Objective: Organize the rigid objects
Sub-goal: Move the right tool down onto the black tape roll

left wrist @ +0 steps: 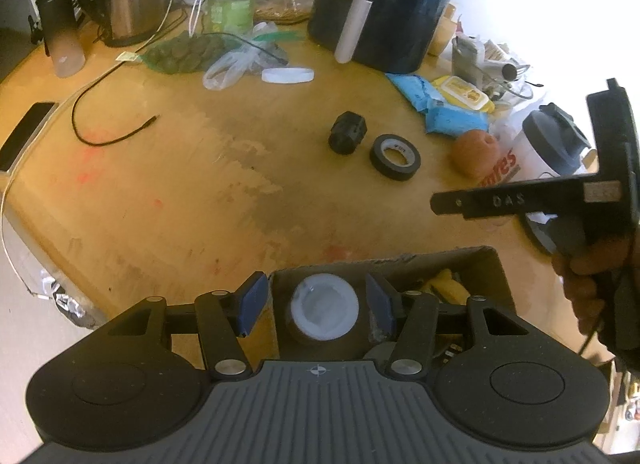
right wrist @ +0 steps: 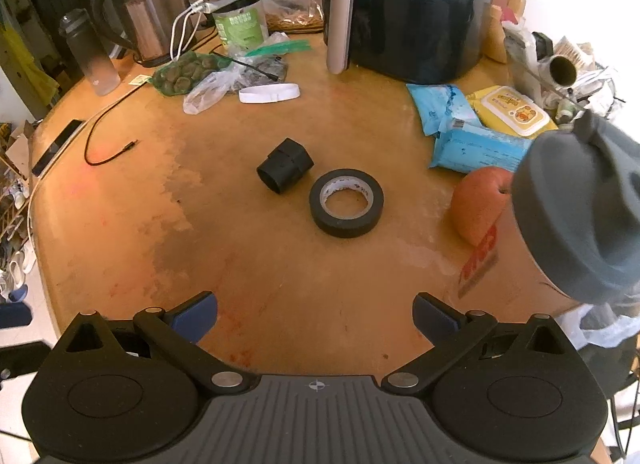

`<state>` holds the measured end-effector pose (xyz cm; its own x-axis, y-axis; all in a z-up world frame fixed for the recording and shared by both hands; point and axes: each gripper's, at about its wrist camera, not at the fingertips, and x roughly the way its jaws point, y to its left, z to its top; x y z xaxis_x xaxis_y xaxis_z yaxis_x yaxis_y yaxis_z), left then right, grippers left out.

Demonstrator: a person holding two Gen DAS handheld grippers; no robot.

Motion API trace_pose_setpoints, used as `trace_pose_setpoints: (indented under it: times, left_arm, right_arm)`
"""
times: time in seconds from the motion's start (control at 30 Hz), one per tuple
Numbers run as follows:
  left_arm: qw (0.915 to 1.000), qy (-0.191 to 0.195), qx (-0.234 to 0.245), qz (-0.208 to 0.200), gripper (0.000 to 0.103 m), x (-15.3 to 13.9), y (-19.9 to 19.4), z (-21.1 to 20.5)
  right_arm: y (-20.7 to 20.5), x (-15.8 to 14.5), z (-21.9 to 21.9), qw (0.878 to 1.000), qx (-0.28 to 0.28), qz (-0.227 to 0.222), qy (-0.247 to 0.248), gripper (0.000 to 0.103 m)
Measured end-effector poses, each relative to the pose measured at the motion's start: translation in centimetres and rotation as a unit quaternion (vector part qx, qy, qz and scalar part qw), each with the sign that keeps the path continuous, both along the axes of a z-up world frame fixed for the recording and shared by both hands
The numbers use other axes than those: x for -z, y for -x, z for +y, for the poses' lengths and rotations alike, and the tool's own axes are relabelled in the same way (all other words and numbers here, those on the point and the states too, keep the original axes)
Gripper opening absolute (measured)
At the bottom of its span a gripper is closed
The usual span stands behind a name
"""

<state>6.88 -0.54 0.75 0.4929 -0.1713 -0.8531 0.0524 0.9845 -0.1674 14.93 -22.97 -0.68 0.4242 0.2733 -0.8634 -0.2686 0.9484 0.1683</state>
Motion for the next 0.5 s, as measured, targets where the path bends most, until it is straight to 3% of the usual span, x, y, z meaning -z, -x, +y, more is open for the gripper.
trace_pose_setpoints:
  times: [0.5]
  left_arm:
    - [0.9995, 0.013, -0.025, 0.014, 0.054, 0.6, 0.3, 1.9]
  right_arm:
    - [-5.0, 2.7, 1.7, 1.0, 0.006, 0.001, -0.002, 0.103]
